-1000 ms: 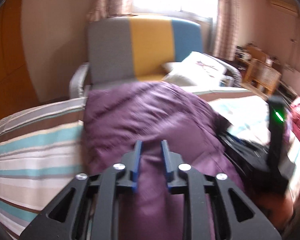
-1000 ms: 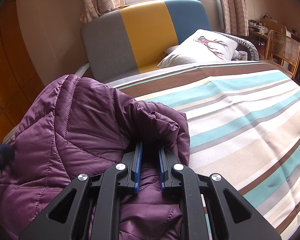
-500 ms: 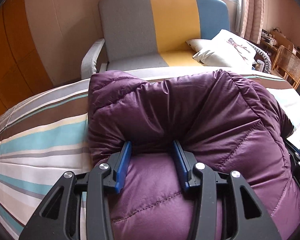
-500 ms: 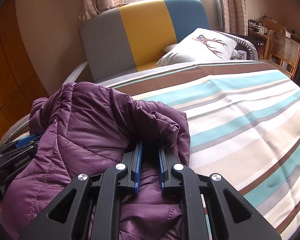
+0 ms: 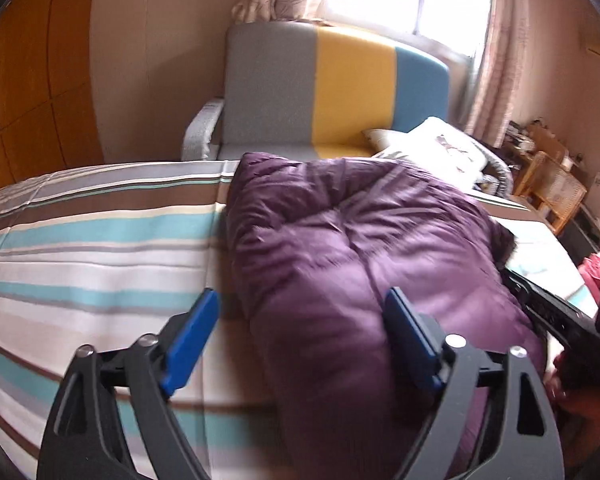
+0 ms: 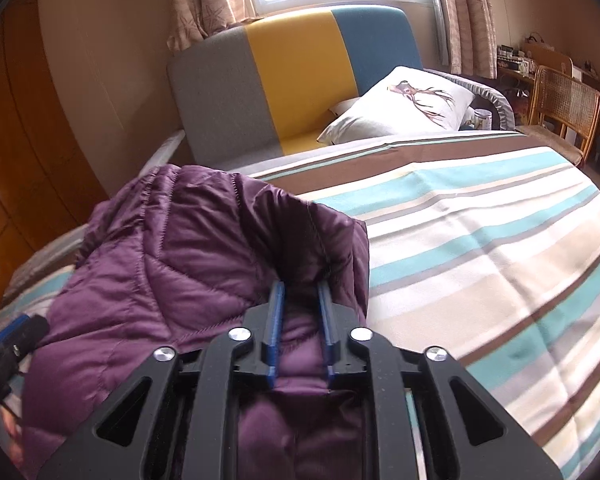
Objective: Fold large clothes
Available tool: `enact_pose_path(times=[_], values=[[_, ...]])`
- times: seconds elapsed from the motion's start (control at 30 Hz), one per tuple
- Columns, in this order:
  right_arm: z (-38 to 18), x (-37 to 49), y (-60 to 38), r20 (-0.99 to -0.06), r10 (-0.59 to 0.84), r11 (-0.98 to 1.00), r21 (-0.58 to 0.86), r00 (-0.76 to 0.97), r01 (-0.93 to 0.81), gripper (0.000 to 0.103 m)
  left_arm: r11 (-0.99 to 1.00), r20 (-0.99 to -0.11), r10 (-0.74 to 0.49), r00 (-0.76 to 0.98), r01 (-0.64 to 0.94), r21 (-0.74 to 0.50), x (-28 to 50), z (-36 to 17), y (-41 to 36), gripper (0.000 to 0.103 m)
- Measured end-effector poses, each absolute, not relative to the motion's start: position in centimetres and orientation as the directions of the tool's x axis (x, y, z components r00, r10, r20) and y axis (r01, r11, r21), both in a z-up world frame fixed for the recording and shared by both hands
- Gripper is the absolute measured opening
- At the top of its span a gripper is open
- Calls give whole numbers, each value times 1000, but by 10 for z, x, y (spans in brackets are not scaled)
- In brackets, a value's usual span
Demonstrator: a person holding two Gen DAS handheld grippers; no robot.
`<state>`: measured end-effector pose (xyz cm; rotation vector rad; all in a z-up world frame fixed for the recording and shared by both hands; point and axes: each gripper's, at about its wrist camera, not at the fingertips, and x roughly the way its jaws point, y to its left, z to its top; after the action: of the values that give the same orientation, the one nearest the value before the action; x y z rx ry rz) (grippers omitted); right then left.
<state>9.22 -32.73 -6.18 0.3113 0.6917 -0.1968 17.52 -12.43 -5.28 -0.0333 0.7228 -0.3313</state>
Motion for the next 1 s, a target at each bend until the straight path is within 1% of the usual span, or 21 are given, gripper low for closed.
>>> enact_pose_path(times=[0.03, 0.07, 0.1, 0.17, 0.27, 0.33, 0.43, 0.53, 0.63, 0.73, 0.8, 0.9, 1.0], values=[[-59, 86, -327, -647, -70, 931, 231, 759, 283, 44, 943, -642, -318, 697, 301, -140, 170, -52, -126, 86], [-57, 80, -327, -646, -71, 925, 242, 760, 293, 51, 941, -646, -320, 693, 311, -132, 166, -53, -129, 86], [-57, 74, -327, -645, -65, 918, 260, 762, 298, 54, 940, -649, -315, 692, 322, -112, 163, -55, -134, 86], [-61, 70, -328, -656, -63, 913, 267, 752, 309, 54, 943, -649, -294, 701, 323, -79, 163, -61, -141, 87], [-76, 77, -327, -698, -66, 909, 252, 713, 331, 54, 938, -667, -267, 696, 346, -14, 169, -73, -152, 87], [-84, 82, -328, -711, -57, 906, 258, 701, 336, 54, 935, -678, -257, 689, 355, 6, 171, -77, -153, 87], [-90, 86, -329, -712, -62, 905, 255, 700, 339, 54, 939, -701, -261, 664, 344, -25, 175, -82, -152, 87], [-91, 86, -331, -715, -56, 904, 261, 697, 339, 54, 938, -696, -270, 666, 345, -34, 173, -82, -149, 87], [-88, 85, -334, -721, -42, 901, 271, 691, 337, 54, 941, -704, -295, 646, 326, -96, 172, -79, -142, 88], [-87, 82, -339, -726, -5, 891, 309, 687, 333, 55, 932, -710, -350, 611, 305, -197, 170, -75, -129, 92], [-83, 80, -343, -730, 16, 888, 324, 683, 325, 55, 923, -708, -377, 597, 300, -240, 169, -73, -119, 101], [-77, 76, -344, -735, 43, 890, 336, 677, 307, 55, 918, -706, -391, 591, 306, -251, 168, -70, -109, 101], [-72, 70, -345, -736, 75, 886, 358, 673, 293, 55, 919, -705, -385, 596, 317, -235, 166, -67, -104, 101]])
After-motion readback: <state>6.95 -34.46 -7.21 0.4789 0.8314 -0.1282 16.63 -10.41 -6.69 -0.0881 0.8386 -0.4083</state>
